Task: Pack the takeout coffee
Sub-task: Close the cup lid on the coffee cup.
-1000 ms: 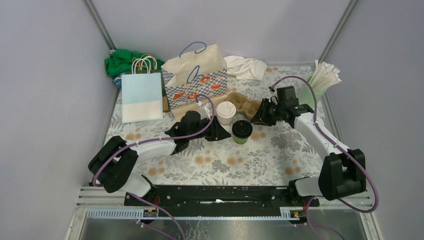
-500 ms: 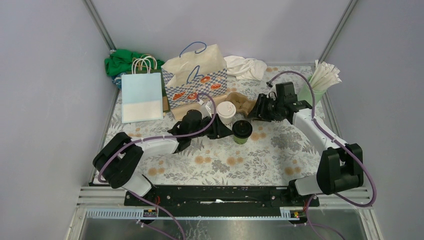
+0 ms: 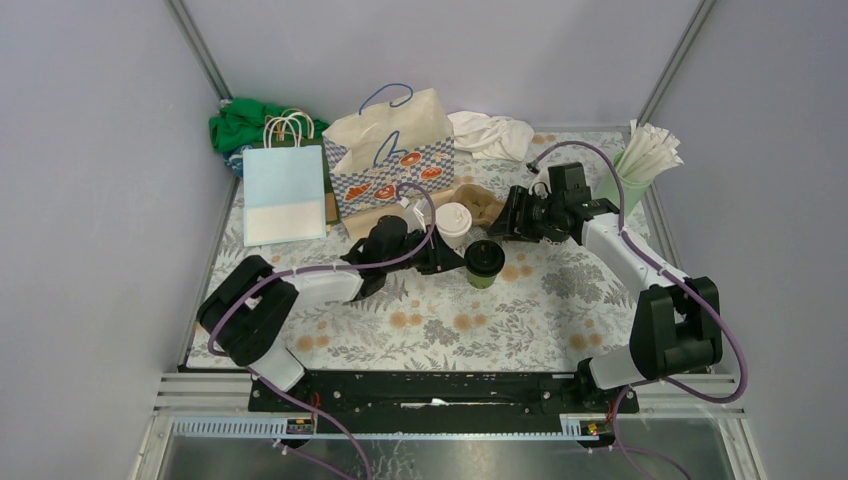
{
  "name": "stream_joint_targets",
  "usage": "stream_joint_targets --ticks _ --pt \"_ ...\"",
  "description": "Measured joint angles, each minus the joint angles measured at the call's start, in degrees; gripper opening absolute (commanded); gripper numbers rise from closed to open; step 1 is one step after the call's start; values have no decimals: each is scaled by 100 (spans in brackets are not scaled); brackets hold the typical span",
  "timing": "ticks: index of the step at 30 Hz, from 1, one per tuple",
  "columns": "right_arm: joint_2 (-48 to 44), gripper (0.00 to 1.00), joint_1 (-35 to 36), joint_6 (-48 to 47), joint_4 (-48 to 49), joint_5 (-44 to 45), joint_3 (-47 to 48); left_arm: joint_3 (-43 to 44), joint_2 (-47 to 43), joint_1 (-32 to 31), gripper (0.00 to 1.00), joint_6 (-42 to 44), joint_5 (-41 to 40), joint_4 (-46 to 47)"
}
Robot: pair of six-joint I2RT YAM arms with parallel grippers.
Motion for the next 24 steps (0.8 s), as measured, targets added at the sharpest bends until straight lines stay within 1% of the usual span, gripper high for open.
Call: stream_joint_targets --ticks 4,9,24 --pt "-4 57 2 7 109 -120 -42 39 52 85 20 13 24 -7" --pt "-109 57 2 35 151 -210 -334 186 151 190 20 61 59 -11" --pt "-1019 57 2 286 133 -210 -1060 693 649 271 19 190 269 -46"
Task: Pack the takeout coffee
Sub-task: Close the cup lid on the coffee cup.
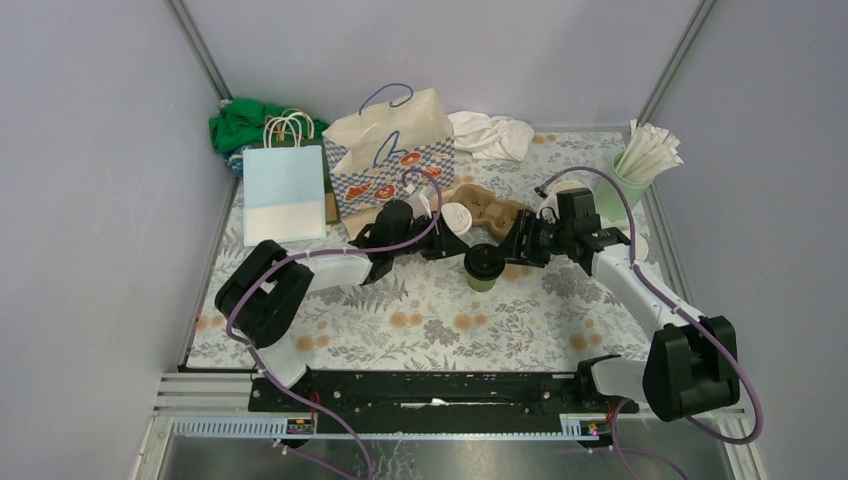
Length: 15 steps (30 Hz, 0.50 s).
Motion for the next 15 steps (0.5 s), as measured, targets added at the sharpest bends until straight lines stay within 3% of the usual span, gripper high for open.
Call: stream_joint_targets --ticks 15 --pt "-1040 57 35 404 -227 107 -793 444 -7 90 23 450 -87 -656"
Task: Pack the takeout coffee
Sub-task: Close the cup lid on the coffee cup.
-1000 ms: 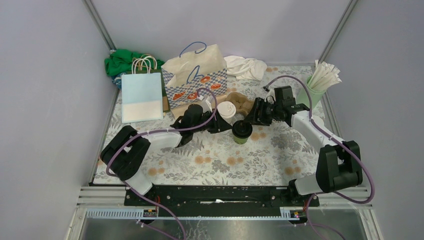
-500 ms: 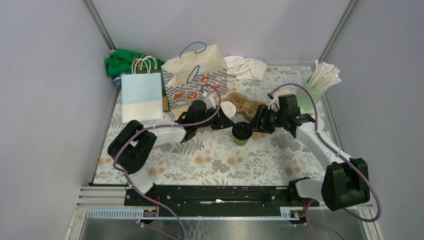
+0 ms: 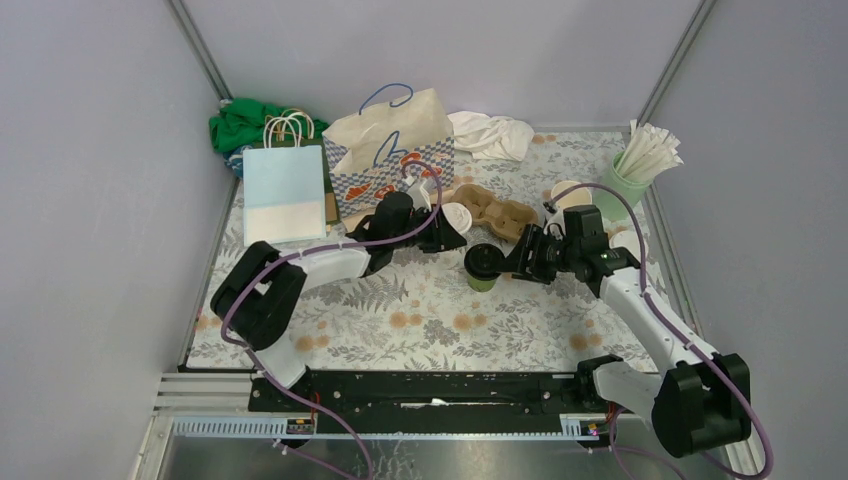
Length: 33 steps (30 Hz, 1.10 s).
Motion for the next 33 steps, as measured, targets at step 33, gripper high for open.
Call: stream_joint_targets --ticks 33 --pt "1646 27 -15 -199 37 951 1298 -1464 -612 -365 29 -929 42 1091"
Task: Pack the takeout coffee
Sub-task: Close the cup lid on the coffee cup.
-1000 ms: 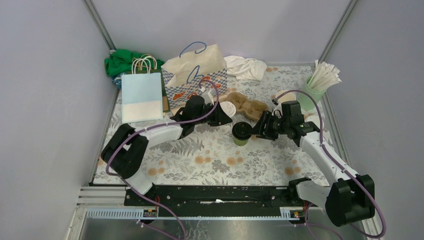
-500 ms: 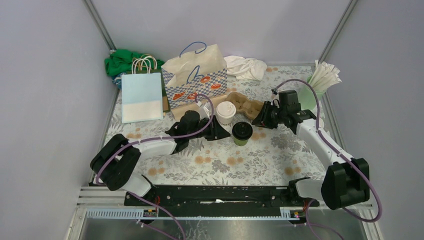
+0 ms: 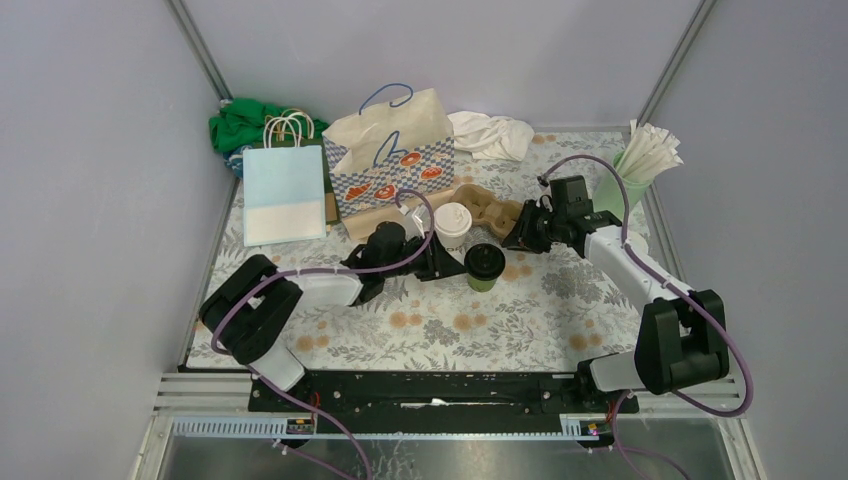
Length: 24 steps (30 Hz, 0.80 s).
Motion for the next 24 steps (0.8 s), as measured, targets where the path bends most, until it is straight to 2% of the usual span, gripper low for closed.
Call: stream_joint_targets --ticks 12,24 --pt "-61 27 0 -79 31 -289 -144 328 256 33 26 24 55 -4" --pt "-761 29 -33 -57 -133 -291 -708 903 603 216 25 341 57 -367"
